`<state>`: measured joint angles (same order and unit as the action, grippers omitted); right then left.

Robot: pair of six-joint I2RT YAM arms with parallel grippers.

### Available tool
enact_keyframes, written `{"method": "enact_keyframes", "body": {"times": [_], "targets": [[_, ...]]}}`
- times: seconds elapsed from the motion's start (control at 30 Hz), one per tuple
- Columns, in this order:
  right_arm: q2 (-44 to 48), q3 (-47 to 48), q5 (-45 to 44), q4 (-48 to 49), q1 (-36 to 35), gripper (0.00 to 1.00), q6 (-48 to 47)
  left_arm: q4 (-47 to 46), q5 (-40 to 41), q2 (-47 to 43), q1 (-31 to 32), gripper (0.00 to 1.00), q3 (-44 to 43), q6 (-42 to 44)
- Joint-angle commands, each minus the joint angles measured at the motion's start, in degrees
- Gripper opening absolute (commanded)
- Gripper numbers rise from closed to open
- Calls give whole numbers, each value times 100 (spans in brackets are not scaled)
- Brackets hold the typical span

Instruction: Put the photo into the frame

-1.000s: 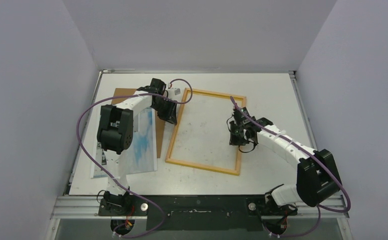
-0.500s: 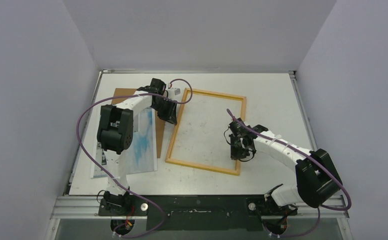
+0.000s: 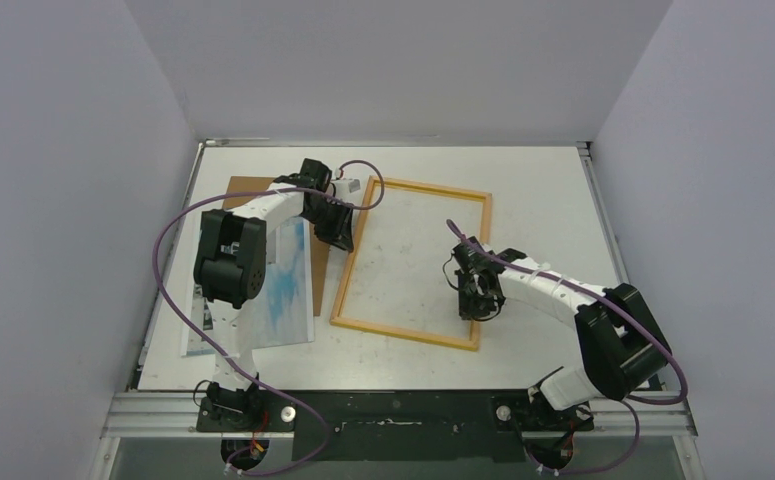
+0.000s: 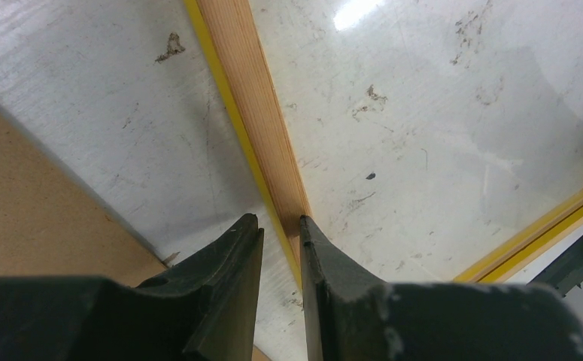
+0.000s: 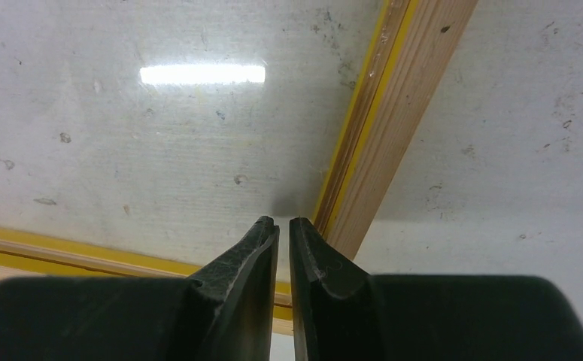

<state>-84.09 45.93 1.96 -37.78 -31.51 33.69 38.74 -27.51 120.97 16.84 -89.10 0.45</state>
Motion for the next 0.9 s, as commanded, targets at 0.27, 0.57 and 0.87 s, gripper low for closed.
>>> {"method": "enact_keyframes", "body": {"times": [0.27, 0.57, 0.87], "targets": [[-73, 240, -359, 154, 223, 19, -226, -106, -316, -398, 56, 23, 143, -15], [208, 959, -240, -169, 409, 23, -412, -115, -538, -497, 74, 23, 258, -204], [1, 2408, 424, -38, -6, 42, -244, 815, -474, -1267, -431, 26, -627, -73]]}}
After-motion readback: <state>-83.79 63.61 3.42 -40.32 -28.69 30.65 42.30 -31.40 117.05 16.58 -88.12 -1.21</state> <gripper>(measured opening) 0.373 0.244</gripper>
